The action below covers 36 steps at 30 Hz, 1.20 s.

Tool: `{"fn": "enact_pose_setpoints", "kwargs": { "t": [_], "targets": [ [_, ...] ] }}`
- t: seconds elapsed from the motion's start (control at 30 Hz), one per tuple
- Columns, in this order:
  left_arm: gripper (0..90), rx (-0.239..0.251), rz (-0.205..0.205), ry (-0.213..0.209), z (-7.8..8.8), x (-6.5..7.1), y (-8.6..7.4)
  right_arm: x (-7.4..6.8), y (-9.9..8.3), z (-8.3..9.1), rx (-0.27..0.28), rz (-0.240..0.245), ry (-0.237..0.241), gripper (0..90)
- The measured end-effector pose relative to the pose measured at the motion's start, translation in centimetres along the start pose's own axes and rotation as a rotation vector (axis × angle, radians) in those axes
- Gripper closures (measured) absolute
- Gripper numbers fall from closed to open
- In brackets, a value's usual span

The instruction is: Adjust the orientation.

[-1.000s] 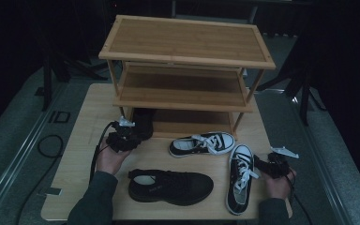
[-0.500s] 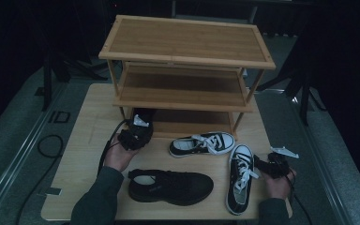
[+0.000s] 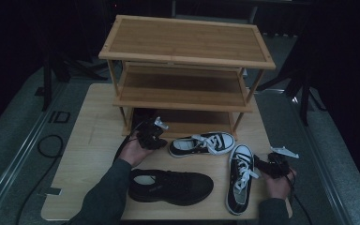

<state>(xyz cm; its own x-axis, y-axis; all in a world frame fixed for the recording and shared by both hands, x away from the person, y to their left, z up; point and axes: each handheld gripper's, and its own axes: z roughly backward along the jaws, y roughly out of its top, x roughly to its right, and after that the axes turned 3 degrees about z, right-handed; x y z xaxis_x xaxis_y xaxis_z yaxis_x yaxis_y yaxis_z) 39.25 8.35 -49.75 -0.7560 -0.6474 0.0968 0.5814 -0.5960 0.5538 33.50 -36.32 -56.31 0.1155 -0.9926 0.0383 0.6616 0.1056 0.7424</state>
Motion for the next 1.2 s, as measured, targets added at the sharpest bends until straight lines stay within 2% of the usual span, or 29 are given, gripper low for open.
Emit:
{"fn": "enact_pose_setpoints", "kwargs": {
  "t": [0.13,0.23,0.37,0.5,0.73,1.0,1.13,1.2],
  "targets": [
    [89.5,-0.019,-0.002,0.000,-0.8,-0.2,0.1,0.0,0.0,0.0,0.000,0.001,0.001,26.9],
    [89.5,-0.018,0.012,0.004,-1.1,-0.3,0.4,0.0,0.0,0.0,0.000,0.001,0.001,26.9],
    [89.6,-0.021,0.002,0.006,-1.4,-0.1,0.8,0.0,0.0,0.0,0.000,0.001,0.001,26.9],
    [89.8,-0.024,0.008,-0.018,-1.3,0.0,0.7,0.0,0.0,0.0,0.000,0.001,0.001,26.9],
    [89.8,-0.027,-0.057,-0.120,-1.1,1.0,0.4,0.0,0.0,0.0,0.000,0.001,0.001,27.0],
    [89.9,-0.039,-0.105,-0.172,-1.1,1.7,0.3,0.0,0.0,0.0,0.000,0.001,0.001,27.0],
    [89.9,-0.050,-0.166,-0.221,-1.2,2.5,0.3,0.0,0.0,0.0,0.000,0.001,0.001,26.9],
    [89.9,-0.052,-0.183,-0.242,-1.3,2.7,0.2,0.0,0.0,0.0,0.000,0.001,0.001,26.9]
  ]
}}
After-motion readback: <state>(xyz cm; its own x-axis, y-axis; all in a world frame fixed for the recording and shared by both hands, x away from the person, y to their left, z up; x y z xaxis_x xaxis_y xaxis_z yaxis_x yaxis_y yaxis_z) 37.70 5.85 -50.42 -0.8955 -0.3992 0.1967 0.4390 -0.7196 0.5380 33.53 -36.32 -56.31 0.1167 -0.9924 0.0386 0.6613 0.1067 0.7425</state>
